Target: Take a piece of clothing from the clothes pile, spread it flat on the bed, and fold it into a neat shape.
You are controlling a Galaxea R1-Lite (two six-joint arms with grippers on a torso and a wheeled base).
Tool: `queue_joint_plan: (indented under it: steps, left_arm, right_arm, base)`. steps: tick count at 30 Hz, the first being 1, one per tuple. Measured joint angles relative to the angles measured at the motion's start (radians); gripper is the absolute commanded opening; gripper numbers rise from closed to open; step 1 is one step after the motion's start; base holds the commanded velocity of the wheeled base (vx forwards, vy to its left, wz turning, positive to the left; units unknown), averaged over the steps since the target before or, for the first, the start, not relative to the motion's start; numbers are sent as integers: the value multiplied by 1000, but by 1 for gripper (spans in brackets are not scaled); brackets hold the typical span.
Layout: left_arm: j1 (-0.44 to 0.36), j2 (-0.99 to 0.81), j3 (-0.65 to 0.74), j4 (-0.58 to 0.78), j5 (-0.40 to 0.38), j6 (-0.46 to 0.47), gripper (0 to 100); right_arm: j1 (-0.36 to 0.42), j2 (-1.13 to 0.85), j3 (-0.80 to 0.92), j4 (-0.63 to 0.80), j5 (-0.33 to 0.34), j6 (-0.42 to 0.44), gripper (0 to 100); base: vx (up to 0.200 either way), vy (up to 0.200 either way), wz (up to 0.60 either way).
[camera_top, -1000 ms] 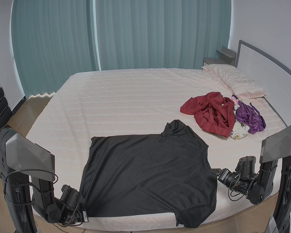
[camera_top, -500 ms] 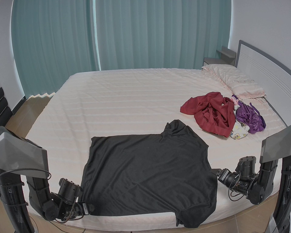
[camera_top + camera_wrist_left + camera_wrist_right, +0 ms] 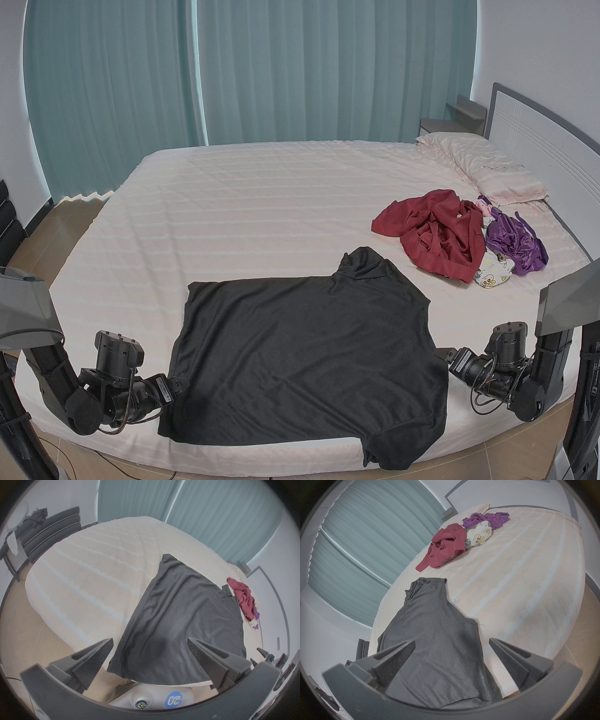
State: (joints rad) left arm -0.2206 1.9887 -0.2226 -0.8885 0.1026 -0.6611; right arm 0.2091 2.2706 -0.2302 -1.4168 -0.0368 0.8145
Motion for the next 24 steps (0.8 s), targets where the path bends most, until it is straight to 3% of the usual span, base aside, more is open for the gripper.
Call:
queue_joint_plan:
  steps: [12,19,24]
  left_arm:
    - [3,-8,-11,1,-5,-4,100]
    - [0,-7,-7,0,-15,-8,100]
    - [0,-6,-1,-3,-43,-9,100]
  right_arm:
    - [4,-3,-4,-4,0,-3,100]
    - [24,-8,-57,5,12,-53,100]
    - [27,-15,-127,86,37,-101,100]
  base:
    - [200,0,0]
    - [200,0,0]
    - [0,0,0]
